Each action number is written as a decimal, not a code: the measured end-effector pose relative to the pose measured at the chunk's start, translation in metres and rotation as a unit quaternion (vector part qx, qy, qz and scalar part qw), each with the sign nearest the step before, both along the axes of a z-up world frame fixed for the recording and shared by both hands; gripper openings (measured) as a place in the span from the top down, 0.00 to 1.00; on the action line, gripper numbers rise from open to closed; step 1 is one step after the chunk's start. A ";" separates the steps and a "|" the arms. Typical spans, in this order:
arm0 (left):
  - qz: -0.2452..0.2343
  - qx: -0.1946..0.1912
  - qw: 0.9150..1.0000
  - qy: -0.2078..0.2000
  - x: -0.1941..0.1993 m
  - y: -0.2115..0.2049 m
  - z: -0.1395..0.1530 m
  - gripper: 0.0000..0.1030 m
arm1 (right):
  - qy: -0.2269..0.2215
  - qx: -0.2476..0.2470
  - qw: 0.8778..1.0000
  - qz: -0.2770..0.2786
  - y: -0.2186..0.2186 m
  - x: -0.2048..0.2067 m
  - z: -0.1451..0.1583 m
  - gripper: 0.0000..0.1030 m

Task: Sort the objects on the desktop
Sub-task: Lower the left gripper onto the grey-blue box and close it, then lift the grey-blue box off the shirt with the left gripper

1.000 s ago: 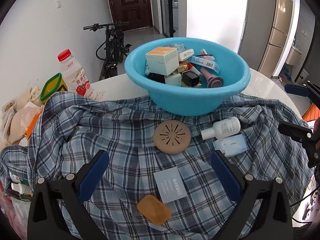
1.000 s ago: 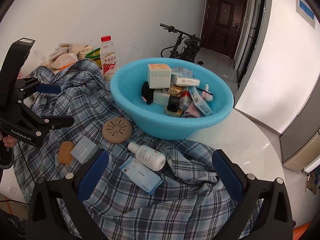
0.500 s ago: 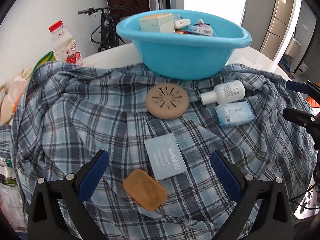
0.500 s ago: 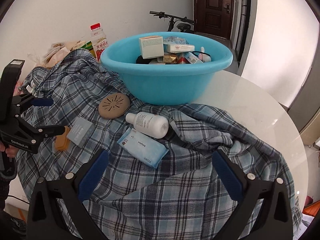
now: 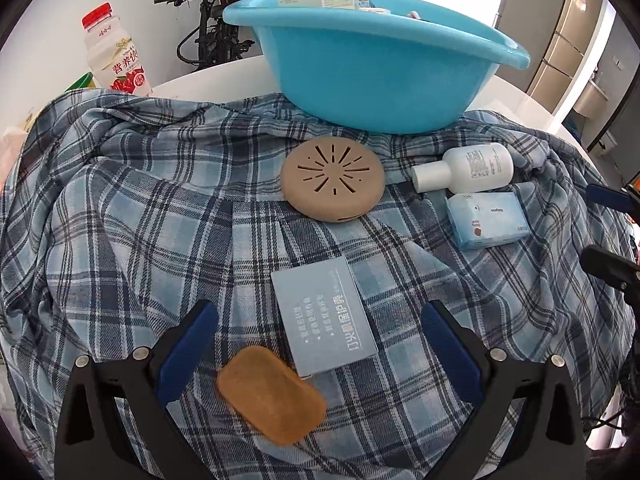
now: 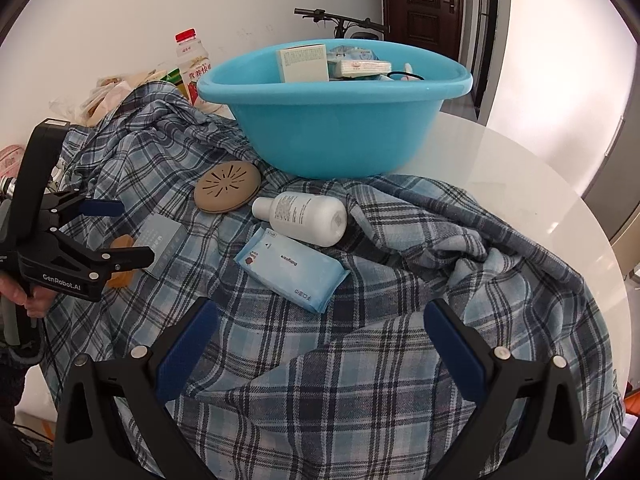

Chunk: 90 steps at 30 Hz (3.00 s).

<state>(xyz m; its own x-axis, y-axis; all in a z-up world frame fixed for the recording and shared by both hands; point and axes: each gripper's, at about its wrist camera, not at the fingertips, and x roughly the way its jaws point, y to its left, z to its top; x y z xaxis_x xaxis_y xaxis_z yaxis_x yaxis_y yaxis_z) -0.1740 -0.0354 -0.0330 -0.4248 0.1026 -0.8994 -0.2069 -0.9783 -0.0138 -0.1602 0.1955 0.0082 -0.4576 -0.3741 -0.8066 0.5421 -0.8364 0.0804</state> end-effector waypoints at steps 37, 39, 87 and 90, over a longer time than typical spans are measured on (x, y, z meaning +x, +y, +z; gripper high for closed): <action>-0.016 -0.013 0.999 0.033 0.007 -0.011 0.004 0.51 | -0.033 -0.008 0.999 -0.027 0.016 -0.007 -0.019 0.00; -0.018 -0.020 0.999 0.036 0.009 -0.009 0.004 0.51 | -0.033 -0.008 0.999 -0.024 0.015 -0.006 -0.018 0.00; -0.016 0.064 0.998 -0.007 -0.018 -0.013 -0.020 0.50 | -0.063 -0.011 0.997 -0.040 0.030 -0.003 -0.030 0.00; -0.011 0.052 0.999 0.001 -0.016 -0.015 -0.015 0.50 | -0.064 -0.014 0.997 -0.039 0.030 -0.002 -0.031 0.00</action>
<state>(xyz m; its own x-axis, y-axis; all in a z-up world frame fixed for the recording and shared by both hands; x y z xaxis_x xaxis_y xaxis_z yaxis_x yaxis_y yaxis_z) -0.1899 -0.0501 -0.0482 -0.4239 0.2036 -0.8825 -0.2280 -0.9670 -0.1136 -0.1621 0.2256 -0.0224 -0.3804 -0.3639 -0.8502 0.4592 -0.8723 0.1679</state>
